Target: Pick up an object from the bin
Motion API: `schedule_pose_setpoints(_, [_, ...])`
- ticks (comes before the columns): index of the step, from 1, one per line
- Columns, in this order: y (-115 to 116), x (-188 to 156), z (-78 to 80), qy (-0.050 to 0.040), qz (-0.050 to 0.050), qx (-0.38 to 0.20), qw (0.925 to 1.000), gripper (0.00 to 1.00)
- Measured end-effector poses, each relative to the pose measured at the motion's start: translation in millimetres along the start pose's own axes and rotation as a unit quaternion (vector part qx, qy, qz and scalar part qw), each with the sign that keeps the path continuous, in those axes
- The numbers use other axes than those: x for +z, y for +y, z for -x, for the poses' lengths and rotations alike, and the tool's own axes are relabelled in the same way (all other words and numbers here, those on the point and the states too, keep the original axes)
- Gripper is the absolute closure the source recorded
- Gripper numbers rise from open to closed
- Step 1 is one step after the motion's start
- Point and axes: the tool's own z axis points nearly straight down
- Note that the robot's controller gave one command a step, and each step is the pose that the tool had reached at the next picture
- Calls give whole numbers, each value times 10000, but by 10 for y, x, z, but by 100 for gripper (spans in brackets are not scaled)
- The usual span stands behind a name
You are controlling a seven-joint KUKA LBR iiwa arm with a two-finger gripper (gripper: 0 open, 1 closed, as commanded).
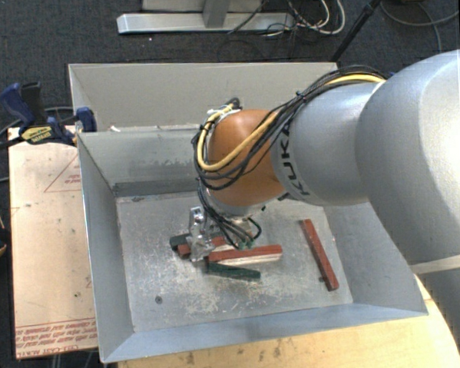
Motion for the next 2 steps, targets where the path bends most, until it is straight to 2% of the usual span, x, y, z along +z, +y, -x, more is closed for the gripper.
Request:
schedule_pose_setpoints(1, [2,20,-61,138,-7,-12,9999,0])
schedule_pose_setpoints(2, [1,20,-49,107,-5,-9,9999,0])
